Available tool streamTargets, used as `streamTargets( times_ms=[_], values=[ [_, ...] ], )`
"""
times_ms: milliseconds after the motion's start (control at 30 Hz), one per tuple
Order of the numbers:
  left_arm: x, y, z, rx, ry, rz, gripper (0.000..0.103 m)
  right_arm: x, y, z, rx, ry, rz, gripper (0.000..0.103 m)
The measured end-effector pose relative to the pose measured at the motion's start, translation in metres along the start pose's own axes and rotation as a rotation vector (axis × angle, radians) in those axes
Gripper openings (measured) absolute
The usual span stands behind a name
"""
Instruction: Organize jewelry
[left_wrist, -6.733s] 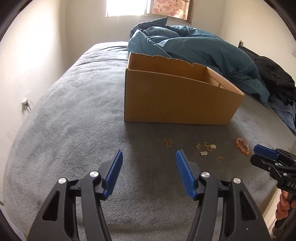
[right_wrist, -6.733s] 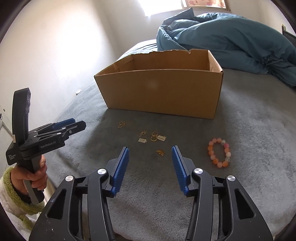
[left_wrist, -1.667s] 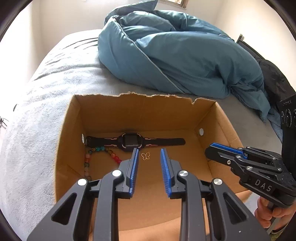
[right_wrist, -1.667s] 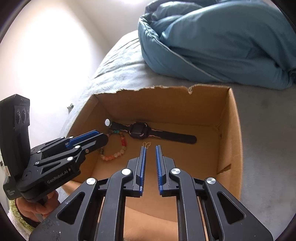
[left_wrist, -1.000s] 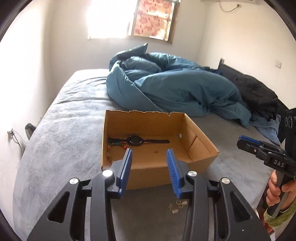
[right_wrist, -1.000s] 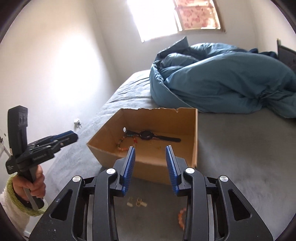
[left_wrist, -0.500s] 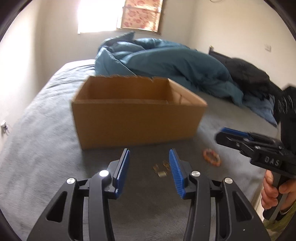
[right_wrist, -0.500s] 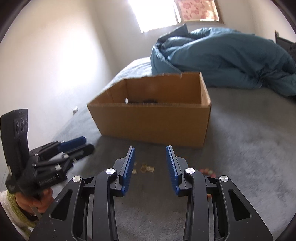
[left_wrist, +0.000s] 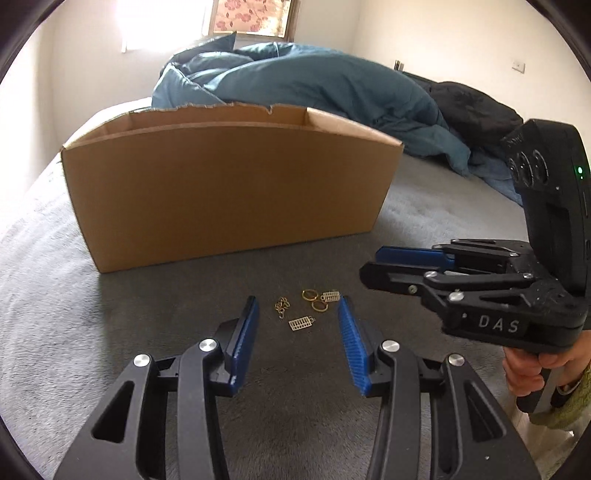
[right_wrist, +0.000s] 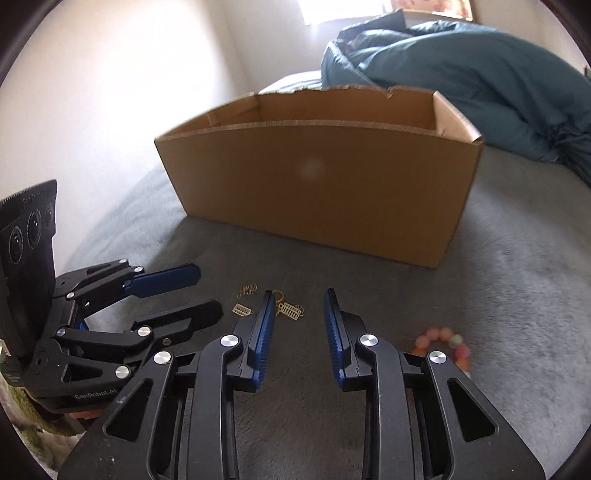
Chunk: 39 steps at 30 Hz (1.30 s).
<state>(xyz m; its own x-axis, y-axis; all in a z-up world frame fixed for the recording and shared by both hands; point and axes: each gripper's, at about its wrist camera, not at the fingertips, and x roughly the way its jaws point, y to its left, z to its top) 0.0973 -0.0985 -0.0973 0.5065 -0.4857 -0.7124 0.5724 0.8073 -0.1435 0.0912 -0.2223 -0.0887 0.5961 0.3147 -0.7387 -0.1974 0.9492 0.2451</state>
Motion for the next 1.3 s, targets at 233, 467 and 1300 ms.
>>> streamTargets(
  times_ms=[233,467,1300],
  values=[
    [0.025,0.000,0.000,0.010,0.064,0.008,0.032,0.028,-0.002,0.000,-0.023,0.070,0.025,0.024],
    [0.038,0.006,-0.002,-0.026,0.100,0.004,0.026,0.040,-0.003,-0.003,-0.024,0.095,0.044,0.021],
    [0.020,-0.018,-0.008,0.079,-0.001,0.166,0.003,0.034,0.010,-0.011,-0.045,0.041,-0.009,0.003]
  ],
)
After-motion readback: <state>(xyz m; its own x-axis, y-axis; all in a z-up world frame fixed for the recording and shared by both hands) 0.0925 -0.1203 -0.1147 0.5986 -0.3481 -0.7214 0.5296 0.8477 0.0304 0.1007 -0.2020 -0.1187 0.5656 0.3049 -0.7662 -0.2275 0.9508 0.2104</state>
